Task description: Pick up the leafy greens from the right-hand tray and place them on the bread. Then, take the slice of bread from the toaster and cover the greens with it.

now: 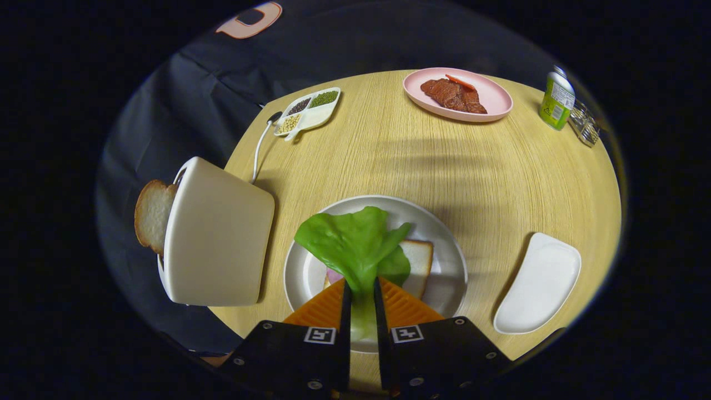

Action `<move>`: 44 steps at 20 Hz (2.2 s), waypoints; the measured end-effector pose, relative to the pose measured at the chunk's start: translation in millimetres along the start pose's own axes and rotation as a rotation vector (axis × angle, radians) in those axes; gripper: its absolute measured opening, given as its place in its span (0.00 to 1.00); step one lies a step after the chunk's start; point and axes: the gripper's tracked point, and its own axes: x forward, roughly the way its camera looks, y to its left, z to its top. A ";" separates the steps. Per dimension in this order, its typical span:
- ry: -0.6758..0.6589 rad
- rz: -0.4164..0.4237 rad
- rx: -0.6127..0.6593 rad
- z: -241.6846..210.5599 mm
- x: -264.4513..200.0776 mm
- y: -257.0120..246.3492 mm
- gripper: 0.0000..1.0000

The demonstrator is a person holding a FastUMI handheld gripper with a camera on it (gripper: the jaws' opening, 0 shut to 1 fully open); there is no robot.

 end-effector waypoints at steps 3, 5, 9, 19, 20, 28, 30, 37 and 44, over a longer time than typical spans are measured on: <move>-0.052 -0.001 0.001 10.3 -5.7 4.1 0.44; -0.087 -0.023 0.002 18.8 -10.8 1.4 0.59; -0.144 -0.017 0.015 35.9 -39.2 10.3 0.71; -0.276 -0.009 -0.190 90.0 -135.2 90.7 0.98; -0.275 -0.001 -0.208 93.3 -138.6 103.0 0.98; -0.199 0.009 -0.346 101.5 -129.7 189.6 0.96; -0.170 0.010 -0.365 101.6 -124.3 206.2 0.96; -0.041 -0.008 -0.340 93.3 -82.3 233.7 0.87; 0.079 -0.025 -0.288 87.2 -43.9 234.6 0.75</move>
